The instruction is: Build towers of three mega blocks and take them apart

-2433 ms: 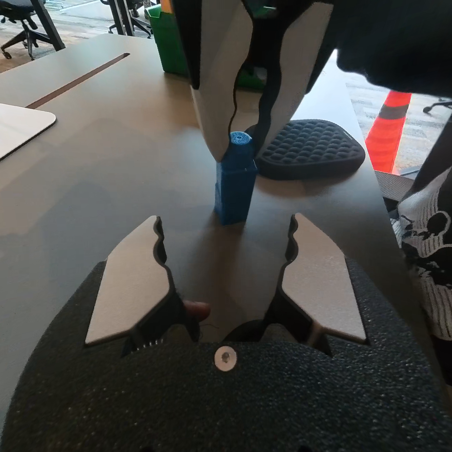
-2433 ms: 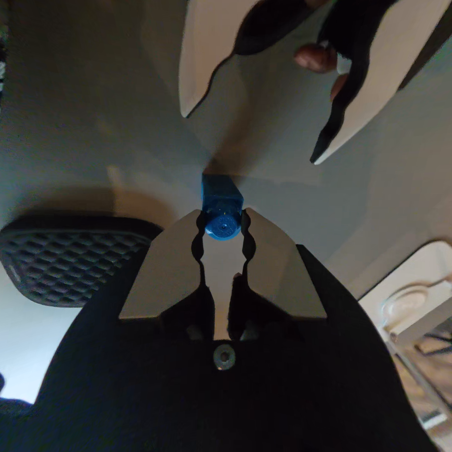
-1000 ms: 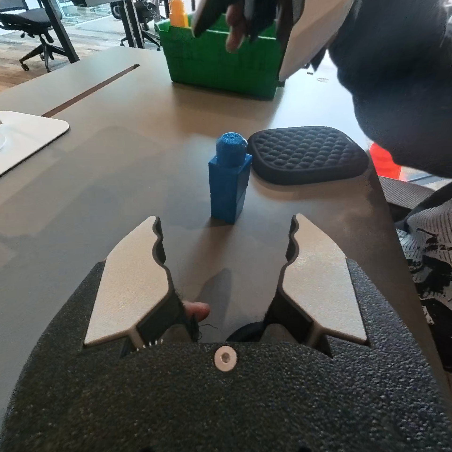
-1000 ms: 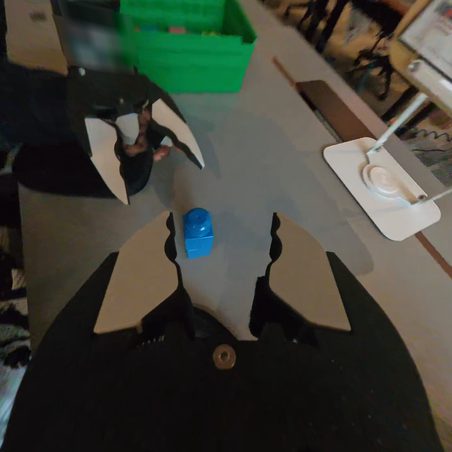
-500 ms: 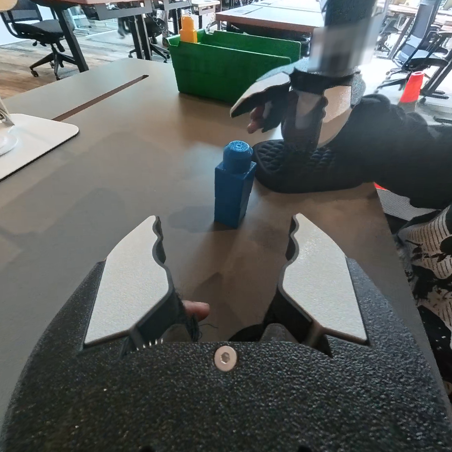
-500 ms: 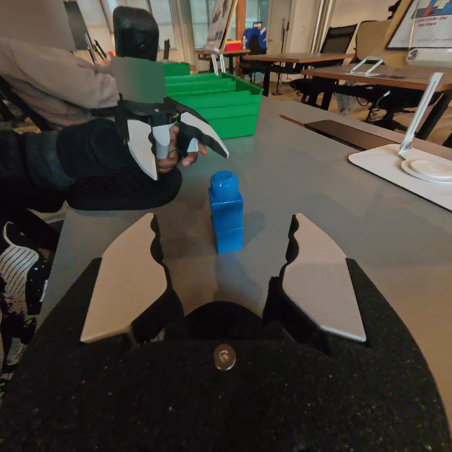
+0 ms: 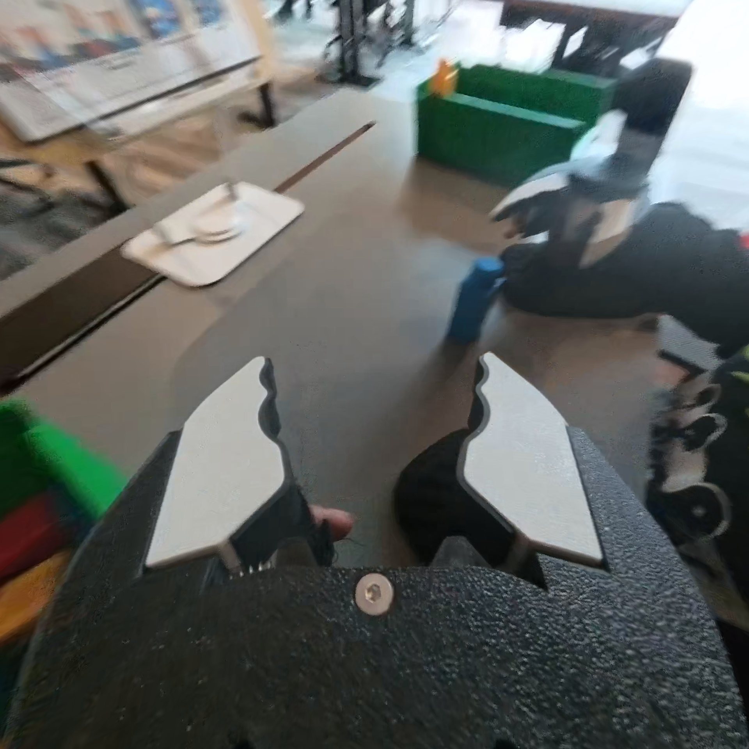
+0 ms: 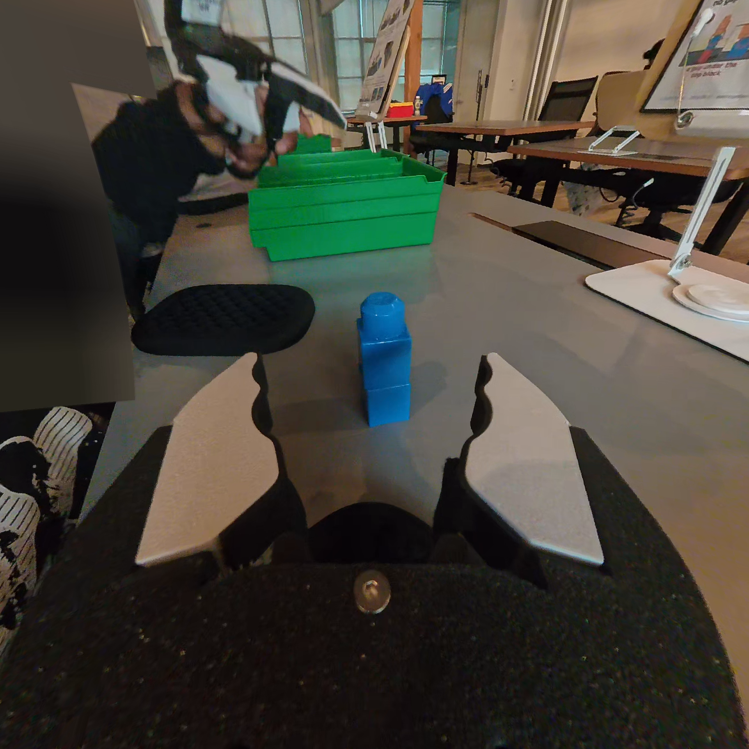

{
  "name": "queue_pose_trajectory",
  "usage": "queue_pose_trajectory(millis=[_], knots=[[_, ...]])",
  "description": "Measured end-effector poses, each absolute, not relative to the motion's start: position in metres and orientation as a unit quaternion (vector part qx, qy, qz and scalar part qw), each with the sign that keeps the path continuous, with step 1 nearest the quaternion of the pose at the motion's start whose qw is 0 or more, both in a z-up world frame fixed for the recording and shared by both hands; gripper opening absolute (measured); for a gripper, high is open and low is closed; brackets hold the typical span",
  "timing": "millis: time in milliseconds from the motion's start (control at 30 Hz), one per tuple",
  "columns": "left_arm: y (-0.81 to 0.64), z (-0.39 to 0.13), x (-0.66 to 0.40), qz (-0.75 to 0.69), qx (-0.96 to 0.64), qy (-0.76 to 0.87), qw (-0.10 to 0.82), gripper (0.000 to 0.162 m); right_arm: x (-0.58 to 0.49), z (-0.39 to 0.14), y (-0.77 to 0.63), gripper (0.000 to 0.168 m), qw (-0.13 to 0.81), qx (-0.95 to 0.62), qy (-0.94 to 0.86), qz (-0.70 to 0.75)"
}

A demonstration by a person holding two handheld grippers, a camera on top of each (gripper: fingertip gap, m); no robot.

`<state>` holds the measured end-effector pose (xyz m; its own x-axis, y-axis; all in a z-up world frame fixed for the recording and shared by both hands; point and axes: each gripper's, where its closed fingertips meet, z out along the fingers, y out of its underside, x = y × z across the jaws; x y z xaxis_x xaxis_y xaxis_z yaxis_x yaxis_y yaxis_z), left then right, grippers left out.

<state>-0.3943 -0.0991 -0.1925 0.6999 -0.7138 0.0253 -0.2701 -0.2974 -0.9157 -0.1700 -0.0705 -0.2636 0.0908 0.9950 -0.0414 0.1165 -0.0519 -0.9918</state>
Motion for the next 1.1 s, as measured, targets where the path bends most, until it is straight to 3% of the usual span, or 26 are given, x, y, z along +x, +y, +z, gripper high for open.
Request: queue_pose_trajectory(millis=[233,433,700,1100], knots=[[-0.074,-0.172,-0.551,-0.087,-0.866,0.221,0.440,0.097,-0.171,-0.265,-0.074,0.097,0.477,-0.559,-0.506,0.453],[-0.061,-0.208,-0.629,-0.054,-0.933,0.147,0.324,0.094,-0.171,-0.265,-0.074,0.096,0.478,-0.558,-0.506,0.452],[-0.059,-0.282,-0.673,-0.009,-0.983,0.103,0.154,0.072,-0.171,-0.265,-0.076,0.095,0.478,-0.556,-0.508,0.452],[-0.063,-0.315,-0.689,-0.001,-0.994,0.074,0.076,0.064,-0.171,-0.264,-0.079,0.094,0.481,-0.547,-0.516,0.451]])
